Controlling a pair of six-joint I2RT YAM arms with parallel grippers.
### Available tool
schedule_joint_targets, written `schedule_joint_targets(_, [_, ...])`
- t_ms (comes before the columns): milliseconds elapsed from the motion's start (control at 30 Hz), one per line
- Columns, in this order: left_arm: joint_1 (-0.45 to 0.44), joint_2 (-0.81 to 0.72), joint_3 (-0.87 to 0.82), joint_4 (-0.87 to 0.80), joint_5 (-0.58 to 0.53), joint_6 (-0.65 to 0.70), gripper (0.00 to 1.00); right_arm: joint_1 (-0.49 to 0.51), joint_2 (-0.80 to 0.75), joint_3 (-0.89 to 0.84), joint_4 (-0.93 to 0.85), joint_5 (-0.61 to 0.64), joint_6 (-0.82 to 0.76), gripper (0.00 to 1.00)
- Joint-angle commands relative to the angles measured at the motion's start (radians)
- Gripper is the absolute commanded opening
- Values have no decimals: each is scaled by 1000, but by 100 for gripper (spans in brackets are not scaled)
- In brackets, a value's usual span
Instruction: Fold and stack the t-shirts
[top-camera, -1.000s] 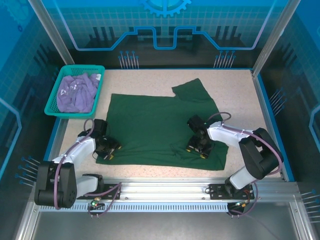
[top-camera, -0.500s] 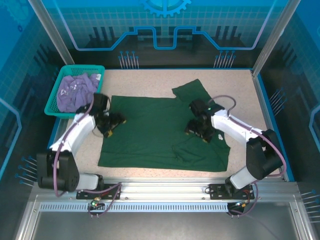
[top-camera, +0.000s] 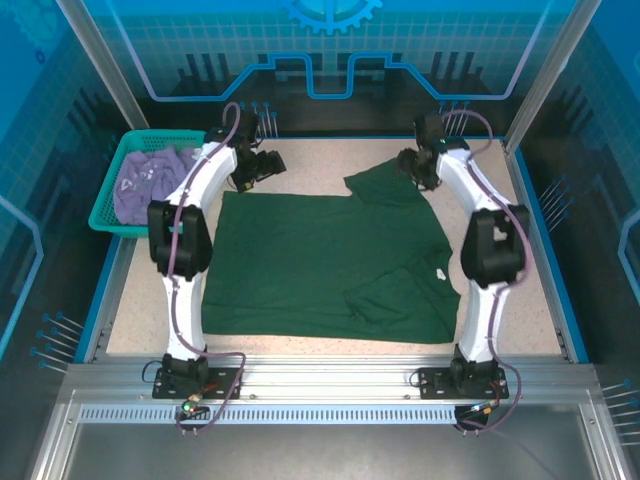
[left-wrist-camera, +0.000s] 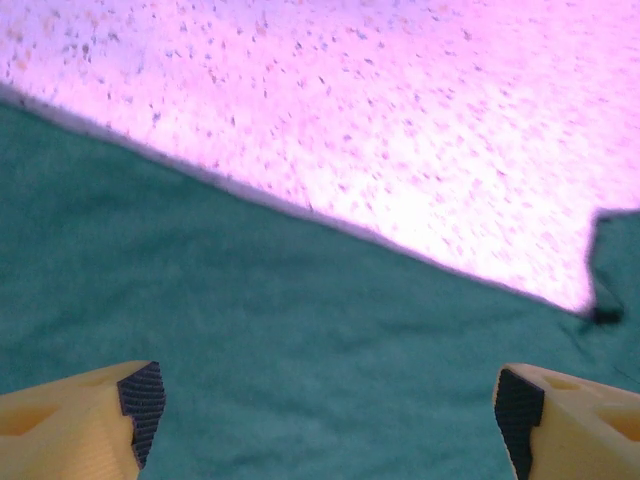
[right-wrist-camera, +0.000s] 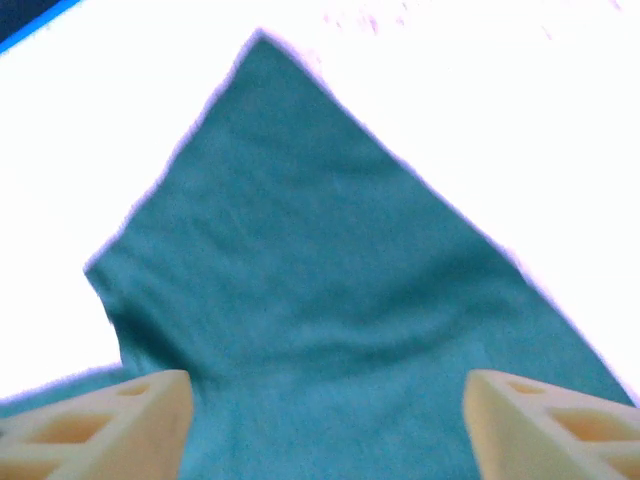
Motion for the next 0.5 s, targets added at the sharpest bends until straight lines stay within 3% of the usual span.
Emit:
schedule_joint_targets(0, [18, 136, 192, -186, -83, 64, 85, -31, 170, 230, -107, -37, -159, 67])
schedule_joint_targets(233, [72, 253, 277, -161, -138, 45, 78, -35, 598, 877, -270, 8, -214, 66])
schedule_joint_targets(467, [85, 323, 330, -154, -229, 80, 79, -36, 619, 780, -73, -47, -238, 67])
